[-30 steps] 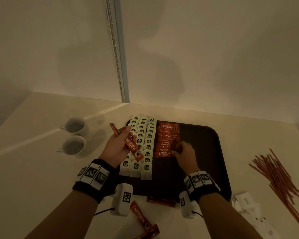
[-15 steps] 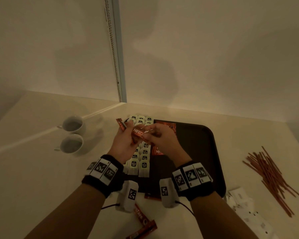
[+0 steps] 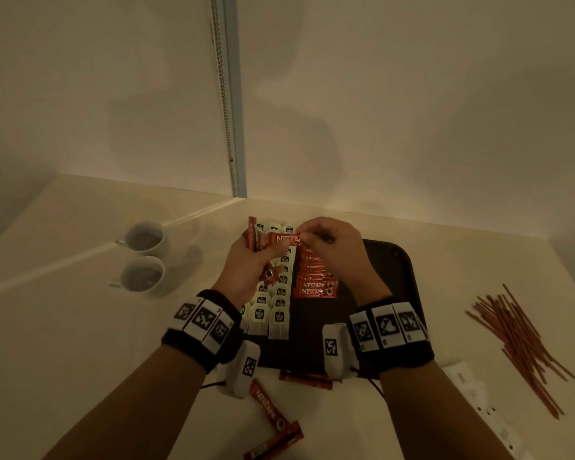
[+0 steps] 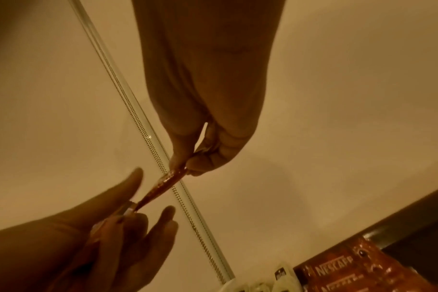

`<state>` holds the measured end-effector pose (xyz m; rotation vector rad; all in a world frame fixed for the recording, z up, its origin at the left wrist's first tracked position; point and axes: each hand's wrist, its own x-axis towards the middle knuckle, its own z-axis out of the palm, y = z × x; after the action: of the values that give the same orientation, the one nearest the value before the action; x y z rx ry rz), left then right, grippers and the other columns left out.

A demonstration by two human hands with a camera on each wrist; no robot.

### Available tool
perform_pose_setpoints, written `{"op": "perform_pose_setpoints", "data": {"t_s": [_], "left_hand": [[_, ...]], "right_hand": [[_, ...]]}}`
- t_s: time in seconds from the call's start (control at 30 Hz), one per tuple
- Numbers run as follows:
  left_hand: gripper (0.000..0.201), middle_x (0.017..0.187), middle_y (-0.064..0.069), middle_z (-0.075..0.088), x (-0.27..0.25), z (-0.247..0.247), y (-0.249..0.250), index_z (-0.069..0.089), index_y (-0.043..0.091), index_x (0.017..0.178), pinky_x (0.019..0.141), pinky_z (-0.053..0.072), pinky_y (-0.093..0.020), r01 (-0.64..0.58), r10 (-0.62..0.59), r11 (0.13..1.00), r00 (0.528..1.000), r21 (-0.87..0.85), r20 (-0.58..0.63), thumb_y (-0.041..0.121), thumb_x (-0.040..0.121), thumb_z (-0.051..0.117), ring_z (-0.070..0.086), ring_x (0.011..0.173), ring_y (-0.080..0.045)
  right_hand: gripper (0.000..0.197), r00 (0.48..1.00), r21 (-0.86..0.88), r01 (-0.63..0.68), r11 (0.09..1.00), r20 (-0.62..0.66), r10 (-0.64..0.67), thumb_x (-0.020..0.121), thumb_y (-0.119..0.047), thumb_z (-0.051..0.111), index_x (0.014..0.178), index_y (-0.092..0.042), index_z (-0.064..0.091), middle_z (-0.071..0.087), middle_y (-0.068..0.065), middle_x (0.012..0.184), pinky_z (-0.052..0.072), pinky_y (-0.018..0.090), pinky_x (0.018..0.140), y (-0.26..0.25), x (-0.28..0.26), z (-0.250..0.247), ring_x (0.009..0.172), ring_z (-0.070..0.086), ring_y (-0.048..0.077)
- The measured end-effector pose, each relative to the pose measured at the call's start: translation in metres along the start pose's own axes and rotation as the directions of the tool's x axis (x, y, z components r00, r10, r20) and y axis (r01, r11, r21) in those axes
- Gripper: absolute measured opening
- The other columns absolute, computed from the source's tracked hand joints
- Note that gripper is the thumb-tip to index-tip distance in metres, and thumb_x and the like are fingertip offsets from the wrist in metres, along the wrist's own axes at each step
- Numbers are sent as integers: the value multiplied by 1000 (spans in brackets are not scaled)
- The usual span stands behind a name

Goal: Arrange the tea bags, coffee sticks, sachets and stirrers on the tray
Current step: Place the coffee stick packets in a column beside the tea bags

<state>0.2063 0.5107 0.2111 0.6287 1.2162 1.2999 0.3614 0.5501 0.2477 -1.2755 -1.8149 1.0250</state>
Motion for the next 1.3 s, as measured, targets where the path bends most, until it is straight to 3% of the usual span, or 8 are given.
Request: {"op": "perform_pose_setpoints", "data": {"t_s": [0.17,0.23,0.37,0.6,0.8,1.07,1.17,1.3], "left_hand": [[25,90,-8,72,-2,3,11,59,13,102,62,56,-25,-51,56,994,998,-100,38,0,82,66,70,77,-18],[27,91,-5,73,-4,5,11,61,14,109,60,55,-23,-14,24,994,996,-113,82,3,85,64,71,77,-17],[26,86,-6,72,-6,9,7,61,5,112,52,51,-21,11,4,984,996,-180,85,6,85,62,69,70,-16],[11,83,-7,73,-4,7,11,66,5,95,53,52,-20,-84,86,993,996,-88,22,5,84,64,69,65,-15],[16,86,-6,73,-6,7,10,67,5,100,50,50,-20,-46,48,996,998,-82,28,11,86,64,68,66,-15],[6,74,-6,71,-6,8,16,68,11,87,44,46,-20,-130,134,989,989,76,-64,15,83,69,65,58,-14],[14,77,-6,71,-7,5,19,68,11,96,42,43,-19,-71,71,992,997,105,3,22,89,62,63,52,-11],[25,63,2,63,-5,-11,20,64,12,96,48,47,-22,22,-22,1000,999,11,-28,32,96,50,64,54,-15]], "right_hand": [[18,997,204,-27,979,-61,40,82,-15,70,99,-18,64,69,-1,94,57,34,77,-5,0,-7,86,67,16],[12,996,232,10,973,-89,10,81,-15,71,92,-17,67,69,2,90,57,30,75,-12,-1,-10,83,67,18],[6,988,95,94,991,-135,-81,82,-20,70,86,-23,69,68,-13,81,53,17,71,-16,3,-14,77,64,3],[9,998,80,37,996,-47,-33,81,-17,71,87,-22,66,69,-9,88,52,14,70,-7,0,-22,82,65,4],[12,998,47,58,997,-4,-58,82,-18,70,88,-27,66,68,-11,92,54,20,76,-10,-2,-23,85,65,5],[6,990,318,-144,937,48,135,83,-7,66,88,-11,68,68,6,91,53,17,66,4,-9,-18,74,67,7],[6,991,199,-133,971,57,124,83,-13,68,84,-19,67,70,4,91,56,24,71,11,-6,-21,79,68,15],[11,986,61,-162,985,36,160,81,-13,69,83,-23,64,69,-2,92,52,18,68,37,-7,-35,84,66,8]]}}
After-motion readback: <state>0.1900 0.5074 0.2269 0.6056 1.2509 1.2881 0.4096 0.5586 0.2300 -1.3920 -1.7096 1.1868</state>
